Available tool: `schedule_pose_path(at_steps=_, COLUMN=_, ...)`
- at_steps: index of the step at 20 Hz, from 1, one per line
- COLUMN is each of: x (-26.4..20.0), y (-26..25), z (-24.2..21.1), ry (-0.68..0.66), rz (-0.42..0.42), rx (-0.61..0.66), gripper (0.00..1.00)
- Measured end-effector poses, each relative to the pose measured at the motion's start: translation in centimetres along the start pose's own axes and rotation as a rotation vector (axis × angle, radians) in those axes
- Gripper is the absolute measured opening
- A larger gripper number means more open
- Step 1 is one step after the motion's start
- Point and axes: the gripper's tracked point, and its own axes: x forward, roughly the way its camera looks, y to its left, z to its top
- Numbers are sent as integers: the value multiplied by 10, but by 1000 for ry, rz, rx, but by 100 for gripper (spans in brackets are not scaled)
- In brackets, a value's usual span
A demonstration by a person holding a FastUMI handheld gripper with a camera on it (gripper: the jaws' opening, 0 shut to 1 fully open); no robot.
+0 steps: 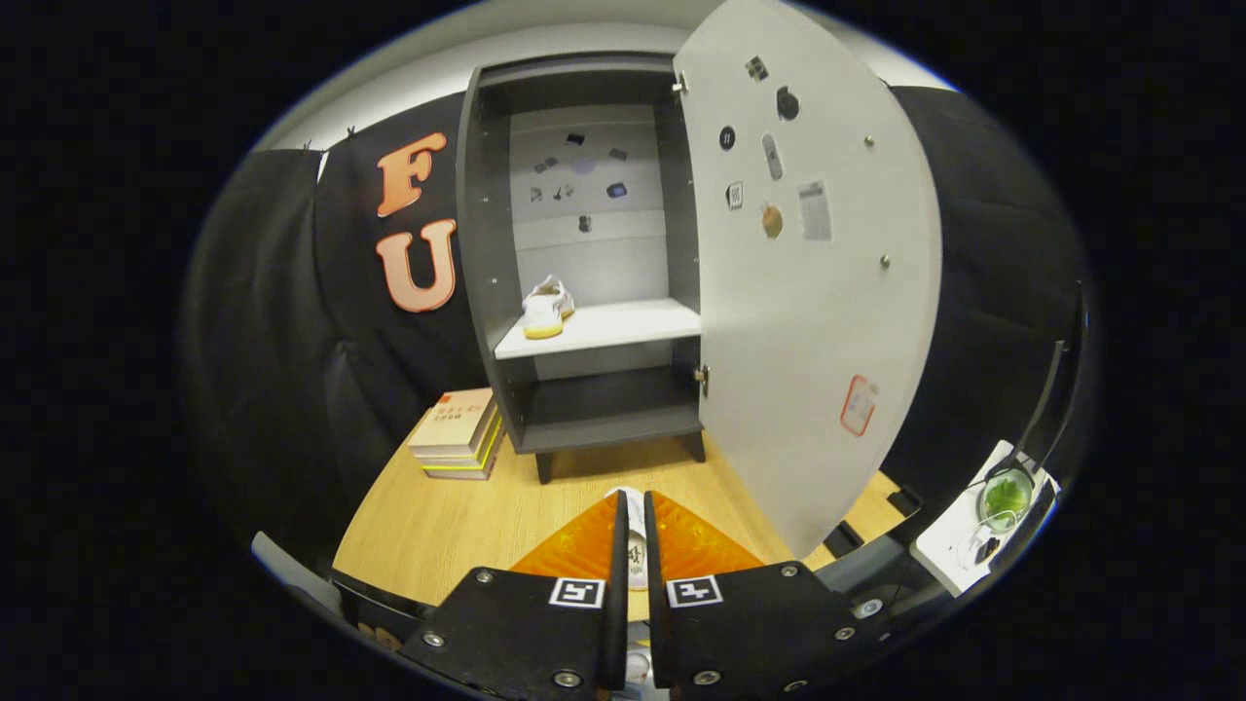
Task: Open the shoe cabinet door, grab the shoes and put them into the shoe cabinet, then close the shoe cabinet door.
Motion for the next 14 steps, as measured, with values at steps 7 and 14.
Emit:
schedule_pose_path(at_steps=7, x=67, y=17, z=-83, ry=193, rz=55, rx=-12, gripper=11)
schedule_pose_path(at_steps=14, x=125, y=24, z=-130, ry=326, rz=114, rx=-30, gripper=11)
